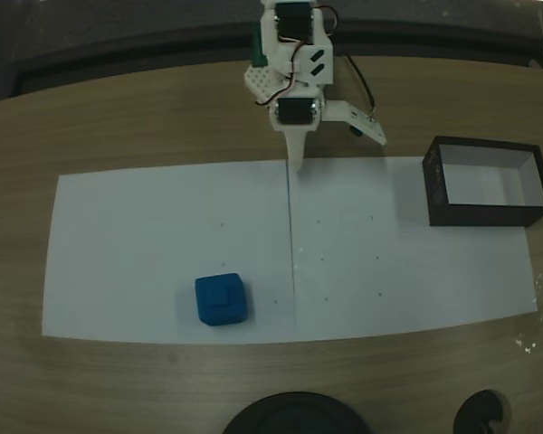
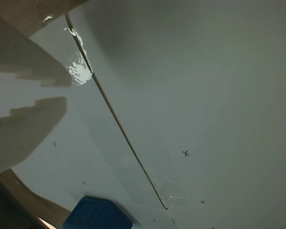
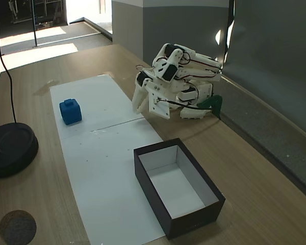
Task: Grab a blue square and put it in the box.
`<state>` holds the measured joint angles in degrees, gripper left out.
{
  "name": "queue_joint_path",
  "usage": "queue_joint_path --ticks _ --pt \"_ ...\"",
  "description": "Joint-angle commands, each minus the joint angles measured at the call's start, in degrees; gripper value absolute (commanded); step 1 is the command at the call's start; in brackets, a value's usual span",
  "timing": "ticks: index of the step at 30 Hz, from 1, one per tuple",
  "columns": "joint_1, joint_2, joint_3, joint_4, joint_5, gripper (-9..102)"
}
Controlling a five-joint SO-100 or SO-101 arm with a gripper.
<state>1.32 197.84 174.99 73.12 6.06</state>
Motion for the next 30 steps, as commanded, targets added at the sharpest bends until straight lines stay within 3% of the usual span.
queue_joint_path --ticks 1,24,28,30 --pt "-0.18 1.32 -2.99 0.70 0.09 0" --pt "-1.05 1.41 -2.55 -1.49 0.09 1" --pt "1.93 1.32 -3.52 -8.70 -0.79 9" --pt "4.66 1.32 -5.45 -10.20 -6.94 18"
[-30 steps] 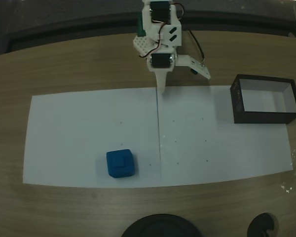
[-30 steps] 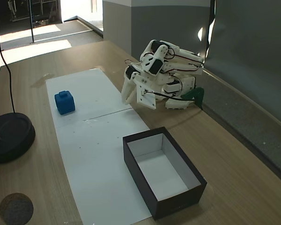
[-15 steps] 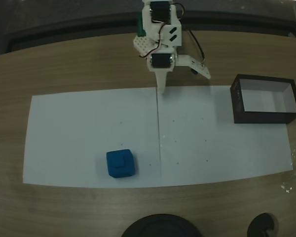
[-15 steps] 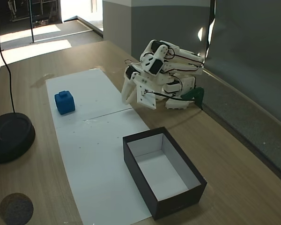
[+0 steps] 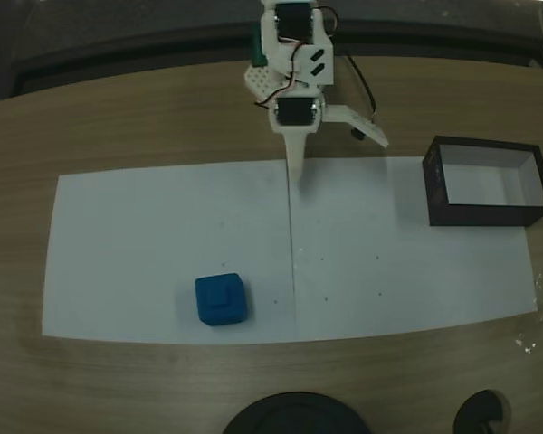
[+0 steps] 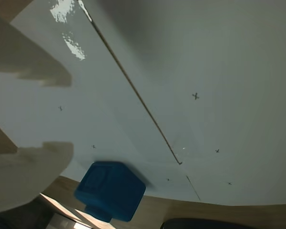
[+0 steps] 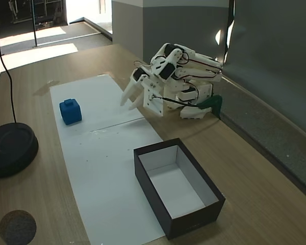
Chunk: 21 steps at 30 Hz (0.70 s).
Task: Grab a blue square and put it in the box.
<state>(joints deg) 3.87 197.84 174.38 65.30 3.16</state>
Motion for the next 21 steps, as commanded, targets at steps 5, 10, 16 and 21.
queue_joint_path --ticks 5,10,16,21 --pt "3.08 0.26 -13.18 -5.36 -12.04 21" --pt "3.43 -15.38 -24.96 -5.10 -12.04 27" --pt "3.52 -52.29 -48.96 -2.64 -12.57 30" --pt "3.60 -83.76 -76.11 8.35 -13.27 31"
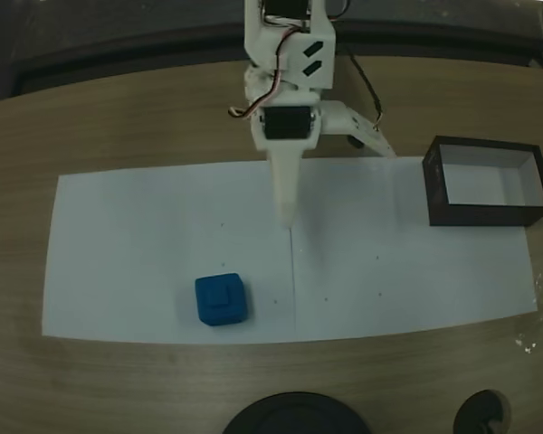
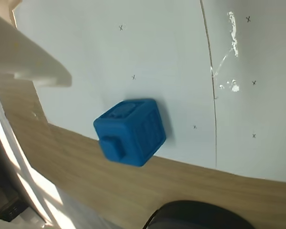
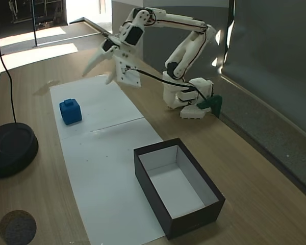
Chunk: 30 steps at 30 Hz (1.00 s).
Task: Grab a blue square and put it in the box.
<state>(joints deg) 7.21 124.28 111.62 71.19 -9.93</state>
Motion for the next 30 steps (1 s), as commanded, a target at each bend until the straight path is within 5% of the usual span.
queue_joint_path --ticks 1,13,30 --pt "0.26 -15.47 -18.37 4.31 -0.26 32" --pt "8.88 -55.37 -60.29 21.01 -2.29 35" --pt "10.37 -69.26 -64.86 18.37 -4.57 31"
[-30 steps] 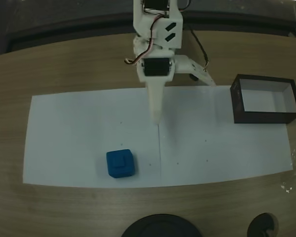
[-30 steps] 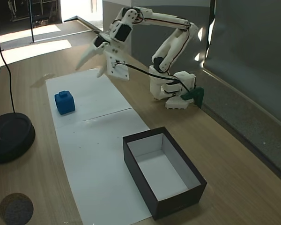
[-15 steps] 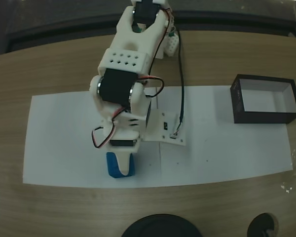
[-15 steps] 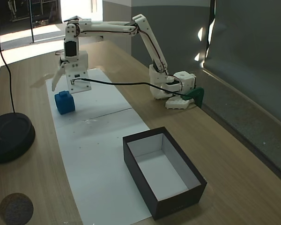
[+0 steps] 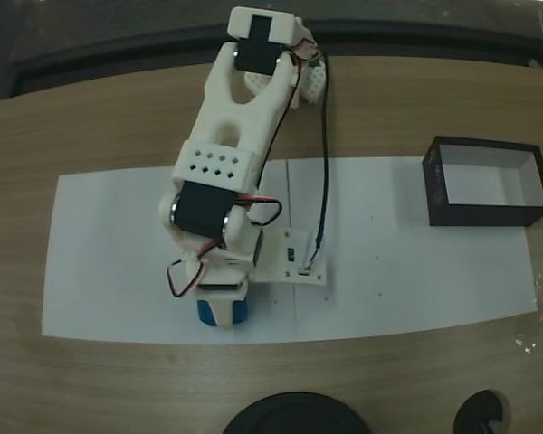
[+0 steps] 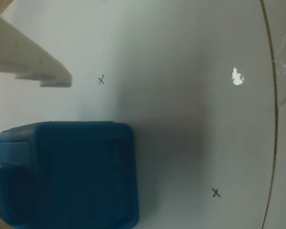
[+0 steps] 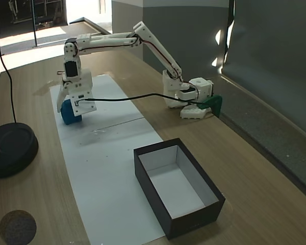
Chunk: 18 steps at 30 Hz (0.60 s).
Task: Grab a blue square and put it in the box.
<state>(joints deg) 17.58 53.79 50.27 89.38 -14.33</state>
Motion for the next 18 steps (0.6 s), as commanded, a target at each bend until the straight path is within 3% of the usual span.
queue_joint_path --ticks 1,3,4,11,18 --pt "0.00 1.14 -3.52 0.18 -0.53 25" --pt "-0.18 1.32 -3.52 0.18 -0.79 10" --pt "-0.44 1.41 -3.60 0.09 -0.88 8" --pt "-2.11 9.67 -3.60 2.37 -0.35 11" --pt "-16.70 42.80 -0.79 10.11 1.49 11"
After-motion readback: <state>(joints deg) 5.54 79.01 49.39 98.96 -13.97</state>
